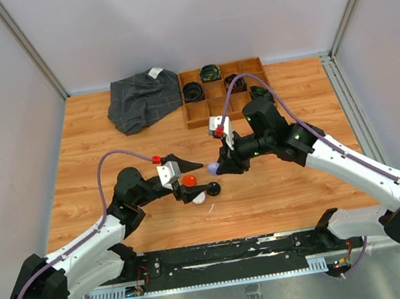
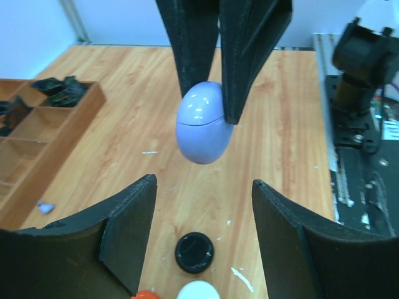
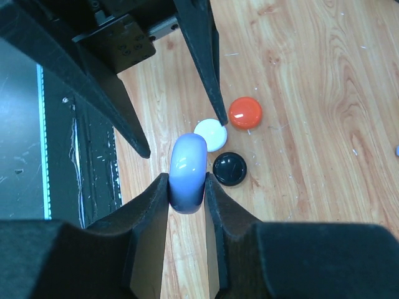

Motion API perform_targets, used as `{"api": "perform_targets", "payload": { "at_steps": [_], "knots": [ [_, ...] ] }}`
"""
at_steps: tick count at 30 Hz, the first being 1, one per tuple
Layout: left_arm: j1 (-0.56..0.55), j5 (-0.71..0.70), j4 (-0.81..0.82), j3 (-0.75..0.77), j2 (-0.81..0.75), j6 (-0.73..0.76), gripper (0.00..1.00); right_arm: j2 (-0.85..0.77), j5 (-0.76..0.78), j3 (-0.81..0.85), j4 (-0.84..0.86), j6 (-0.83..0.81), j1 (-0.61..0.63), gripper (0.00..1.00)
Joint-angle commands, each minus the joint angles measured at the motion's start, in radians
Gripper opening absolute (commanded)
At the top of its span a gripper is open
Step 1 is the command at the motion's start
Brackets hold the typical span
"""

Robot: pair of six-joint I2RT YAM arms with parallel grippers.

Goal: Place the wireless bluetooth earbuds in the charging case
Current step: Pick up the charging case at the center of the board, then open the charging case.

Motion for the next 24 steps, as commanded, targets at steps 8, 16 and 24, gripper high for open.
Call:
{"api": "perform_targets", "payload": {
  "at_steps": [8,16,24],
  "knots": [
    [0.061,0.298,0.267,0.054,0.127,-0.320,0.61,0.002,-0.139,0.046,-0.055,-0.111,-0.004,0.10],
    [0.078,0.354,0.578,0.029,0.257,-0.576,0.55,-0.001,-0.159,0.043,-0.054,-0.127,0.002,0.10],
    [0.078,0.365,0.636,0.029,0.313,-0.642,0.45,-0.005,-0.158,0.042,-0.053,-0.133,0.007,0.09]
  ]
}}
